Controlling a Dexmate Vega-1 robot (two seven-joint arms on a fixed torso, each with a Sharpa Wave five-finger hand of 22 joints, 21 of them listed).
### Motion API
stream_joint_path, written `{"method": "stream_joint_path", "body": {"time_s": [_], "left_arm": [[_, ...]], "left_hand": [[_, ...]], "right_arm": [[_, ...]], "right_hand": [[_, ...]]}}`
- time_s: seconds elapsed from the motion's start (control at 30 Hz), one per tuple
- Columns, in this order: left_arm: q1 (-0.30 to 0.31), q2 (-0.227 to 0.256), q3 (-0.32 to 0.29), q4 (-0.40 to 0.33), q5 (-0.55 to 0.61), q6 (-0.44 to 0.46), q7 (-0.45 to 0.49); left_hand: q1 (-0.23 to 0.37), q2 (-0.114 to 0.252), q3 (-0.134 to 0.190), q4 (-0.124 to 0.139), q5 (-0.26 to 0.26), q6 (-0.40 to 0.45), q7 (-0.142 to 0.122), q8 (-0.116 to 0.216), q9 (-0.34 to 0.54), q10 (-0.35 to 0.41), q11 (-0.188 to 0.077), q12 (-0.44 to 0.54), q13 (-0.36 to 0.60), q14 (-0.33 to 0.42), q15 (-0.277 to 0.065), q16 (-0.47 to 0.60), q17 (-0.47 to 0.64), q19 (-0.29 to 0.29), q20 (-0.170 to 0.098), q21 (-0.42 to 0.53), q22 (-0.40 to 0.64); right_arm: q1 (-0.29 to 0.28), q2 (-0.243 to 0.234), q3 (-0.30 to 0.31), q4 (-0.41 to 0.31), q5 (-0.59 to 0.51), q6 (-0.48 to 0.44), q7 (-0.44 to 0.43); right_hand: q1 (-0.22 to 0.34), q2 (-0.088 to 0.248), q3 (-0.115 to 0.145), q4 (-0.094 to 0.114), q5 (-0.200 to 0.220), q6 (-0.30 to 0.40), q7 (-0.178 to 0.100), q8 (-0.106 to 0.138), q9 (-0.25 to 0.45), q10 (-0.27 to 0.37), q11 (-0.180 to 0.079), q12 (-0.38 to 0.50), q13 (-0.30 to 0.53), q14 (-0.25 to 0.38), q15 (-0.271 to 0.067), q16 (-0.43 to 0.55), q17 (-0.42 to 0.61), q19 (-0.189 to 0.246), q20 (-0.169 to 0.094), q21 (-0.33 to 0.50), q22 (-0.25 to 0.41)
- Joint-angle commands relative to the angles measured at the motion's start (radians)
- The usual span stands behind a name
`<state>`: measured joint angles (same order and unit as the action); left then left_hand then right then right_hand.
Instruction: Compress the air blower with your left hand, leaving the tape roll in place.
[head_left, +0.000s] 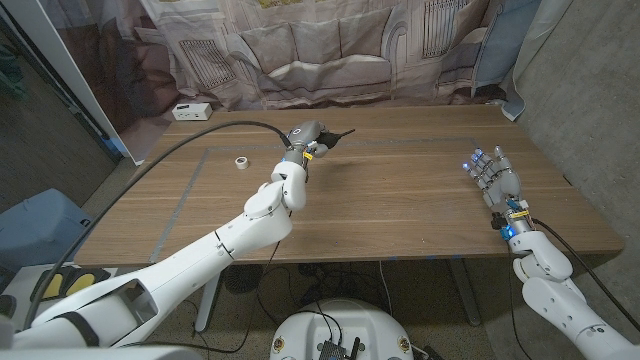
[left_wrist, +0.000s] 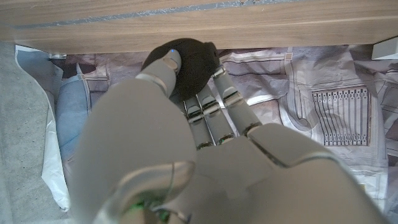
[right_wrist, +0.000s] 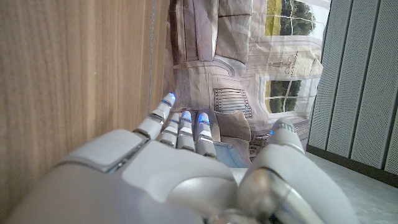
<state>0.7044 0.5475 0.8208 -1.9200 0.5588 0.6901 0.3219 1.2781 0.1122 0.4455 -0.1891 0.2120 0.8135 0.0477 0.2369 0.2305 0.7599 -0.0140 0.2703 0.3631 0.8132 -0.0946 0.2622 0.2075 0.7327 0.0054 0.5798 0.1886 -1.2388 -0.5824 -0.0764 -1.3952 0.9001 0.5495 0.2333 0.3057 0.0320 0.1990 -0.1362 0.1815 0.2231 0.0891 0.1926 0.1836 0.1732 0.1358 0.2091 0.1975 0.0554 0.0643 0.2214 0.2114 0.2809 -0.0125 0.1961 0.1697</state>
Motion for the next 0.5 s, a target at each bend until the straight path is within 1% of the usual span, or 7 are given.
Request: {"method": "stream_joint_path", "body": {"time_s": [0.03, 0.07, 0.13, 0.17, 0.27, 0.4, 0.5], "left_arm": [[0.017, -0.021, -0.018, 0.026, -0.005, -0.031, 0.055], [0.017, -0.024, -0.017, 0.030, -0.002, -0.030, 0.060], [0.017, -0.026, -0.018, 0.035, -0.004, -0.036, 0.064], [0.016, -0.028, -0.019, 0.038, -0.005, -0.041, 0.068], [0.014, -0.032, -0.020, 0.045, -0.006, -0.048, 0.074], [0.010, -0.034, -0.021, 0.051, -0.011, -0.051, 0.069], [0.006, -0.036, -0.020, 0.056, -0.016, -0.053, 0.063]], "left_hand": [[0.057, 0.011, 0.025, -0.003, 0.008, 0.023, 0.002, 0.011, 0.011, 0.025, 0.002, 0.010, 0.009, 0.032, -0.019, 0.011, 0.004, 0.026, -0.006, 0.021, 0.008], [0.078, 0.012, 0.031, -0.004, 0.009, 0.037, 0.001, 0.018, 0.015, 0.038, -0.001, 0.015, 0.012, 0.048, -0.027, 0.017, 0.006, 0.033, -0.008, 0.030, 0.009], [0.096, 0.015, 0.038, -0.003, 0.010, 0.048, -0.001, 0.022, 0.018, 0.048, -0.005, 0.019, 0.014, 0.055, -0.030, 0.020, 0.008, 0.030, -0.008, 0.034, 0.010], [0.112, 0.017, 0.041, -0.001, 0.010, 0.062, -0.004, 0.028, 0.021, 0.065, -0.013, 0.025, 0.018, 0.065, -0.037, 0.027, 0.013, 0.031, -0.011, 0.041, 0.012], [0.124, 0.020, 0.044, 0.001, 0.010, 0.072, -0.006, 0.031, 0.023, 0.075, -0.014, 0.028, 0.020, 0.075, -0.039, 0.032, 0.016, 0.035, -0.015, 0.049, 0.013], [0.146, 0.021, 0.046, 0.003, 0.009, 0.101, -0.012, 0.039, 0.024, 0.097, -0.019, 0.036, 0.026, 0.104, -0.045, 0.046, 0.023, 0.058, -0.026, 0.073, 0.015], [0.157, 0.022, 0.049, 0.005, 0.009, 0.130, -0.008, 0.048, 0.023, 0.116, -0.018, 0.043, 0.029, 0.114, -0.045, 0.050, 0.025, 0.061, -0.027, 0.084, 0.016]], "right_arm": [[0.008, -0.001, -0.003, 0.003, 0.000, -0.009, -0.002], [0.008, -0.001, -0.004, 0.004, 0.000, -0.012, -0.003], [0.010, -0.001, -0.005, 0.005, 0.000, -0.015, -0.004], [0.012, -0.002, -0.005, 0.007, 0.000, -0.016, -0.003], [0.016, -0.002, -0.006, 0.010, -0.002, -0.015, -0.001], [0.016, -0.004, -0.006, 0.007, -0.005, -0.017, -0.006], [0.015, -0.006, -0.005, 0.004, -0.006, -0.018, -0.010]], "right_hand": [[0.001, 0.010, 0.000, -0.002, -0.001, 0.003, 0.006, 0.001, 0.003, 0.008, 0.004, -0.001, 0.004, 0.006, 0.003, -0.004, 0.005, 0.007, 0.004, 0.004, 0.002], [0.001, 0.010, 0.000, -0.002, -0.002, 0.003, 0.006, 0.001, 0.003, 0.008, 0.004, -0.001, 0.004, 0.005, 0.003, -0.004, 0.006, 0.006, 0.004, 0.004, 0.002], [0.001, 0.010, -0.001, -0.002, -0.002, 0.003, 0.006, 0.001, 0.003, 0.008, 0.003, -0.001, 0.004, 0.005, 0.002, -0.004, 0.006, 0.006, 0.004, 0.004, 0.002], [0.001, 0.009, -0.001, -0.002, -0.002, 0.003, 0.005, 0.001, 0.003, 0.008, 0.003, -0.001, 0.004, 0.006, 0.003, -0.004, 0.006, 0.006, 0.004, 0.003, 0.002], [0.001, 0.009, -0.001, -0.001, -0.002, 0.005, 0.006, 0.002, 0.003, 0.009, 0.002, -0.001, 0.004, 0.008, 0.003, -0.003, 0.006, 0.009, 0.004, 0.004, 0.002], [0.000, 0.009, -0.002, -0.001, -0.002, 0.004, 0.005, 0.002, 0.003, 0.012, 0.003, 0.000, 0.004, 0.013, 0.003, -0.001, 0.006, 0.015, 0.004, 0.006, 0.002], [0.000, 0.009, -0.002, -0.001, -0.002, 0.004, 0.005, 0.002, 0.003, 0.014, 0.004, 0.001, 0.004, 0.014, 0.003, -0.001, 0.006, 0.017, 0.004, 0.007, 0.002]]}}
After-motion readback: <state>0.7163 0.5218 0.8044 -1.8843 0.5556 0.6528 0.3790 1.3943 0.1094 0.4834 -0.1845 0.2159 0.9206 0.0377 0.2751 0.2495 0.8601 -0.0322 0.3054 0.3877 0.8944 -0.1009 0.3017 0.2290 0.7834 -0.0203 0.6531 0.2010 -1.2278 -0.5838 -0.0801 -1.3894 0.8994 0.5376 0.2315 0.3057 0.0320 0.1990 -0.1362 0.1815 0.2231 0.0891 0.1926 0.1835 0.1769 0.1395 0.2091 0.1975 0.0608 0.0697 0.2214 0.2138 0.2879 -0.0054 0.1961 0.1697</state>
